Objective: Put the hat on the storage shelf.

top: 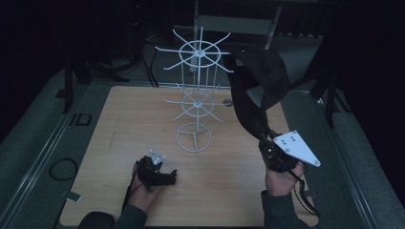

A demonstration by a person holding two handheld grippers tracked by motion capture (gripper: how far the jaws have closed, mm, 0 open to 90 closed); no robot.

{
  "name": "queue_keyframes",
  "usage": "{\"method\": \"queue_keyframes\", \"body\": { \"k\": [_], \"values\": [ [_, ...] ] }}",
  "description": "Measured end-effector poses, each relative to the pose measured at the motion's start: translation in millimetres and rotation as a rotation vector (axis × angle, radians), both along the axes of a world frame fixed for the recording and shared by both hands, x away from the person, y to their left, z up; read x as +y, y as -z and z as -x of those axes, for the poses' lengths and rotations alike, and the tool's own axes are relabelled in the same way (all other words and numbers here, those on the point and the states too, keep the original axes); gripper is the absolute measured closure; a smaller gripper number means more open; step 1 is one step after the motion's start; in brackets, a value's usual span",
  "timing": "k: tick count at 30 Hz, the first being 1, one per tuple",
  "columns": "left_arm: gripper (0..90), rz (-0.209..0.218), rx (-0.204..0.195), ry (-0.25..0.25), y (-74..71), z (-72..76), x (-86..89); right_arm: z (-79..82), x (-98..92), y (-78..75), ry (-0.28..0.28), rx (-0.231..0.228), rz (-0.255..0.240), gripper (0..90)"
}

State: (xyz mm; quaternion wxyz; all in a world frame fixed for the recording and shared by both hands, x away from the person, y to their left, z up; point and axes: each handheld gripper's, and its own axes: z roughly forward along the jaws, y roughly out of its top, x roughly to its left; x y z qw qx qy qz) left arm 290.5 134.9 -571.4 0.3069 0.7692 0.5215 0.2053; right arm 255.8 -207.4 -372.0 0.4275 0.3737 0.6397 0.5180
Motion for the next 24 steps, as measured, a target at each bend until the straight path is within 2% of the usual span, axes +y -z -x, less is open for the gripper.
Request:
{"method": "queue_keyframes", "body": {
  "k": [4, 9, 11, 18, 21, 24],
  "values": [
    [0.2, 0.002, -0.001, -0.002, 0.1, 0.0, -0.1, -1.3, 4.8, 4.7, -0.007, 0.012, 0.031, 86.1],
    [0.1, 0.004, -0.001, -0.003, 0.1, 0.0, -0.3, -4.7, 11.9, 12.6, -0.003, 0.027, 0.092, 85.2],
    [0.2, 0.003, -0.001, -0.003, 0.1, 0.0, -0.3, -6.7, 14.5, 15.6, -0.019, 0.045, 0.110, 84.6],
    [0.1, 0.003, -0.002, -0.003, 0.1, 0.0, -0.2, -11.2, 18.1, 19.2, -0.067, 0.079, 0.128, 79.9],
    [0.1, 0.004, -0.002, -0.004, 0.2, -0.1, -0.3, -12.2, 18.7, 18.7, -0.088, 0.092, 0.125, 70.0],
    [0.2, 0.003, -0.002, -0.004, 0.2, 0.0, -0.3, -16.8, 17.9, 19.1, -0.137, 0.153, 0.111, 60.9]
  ]
}}
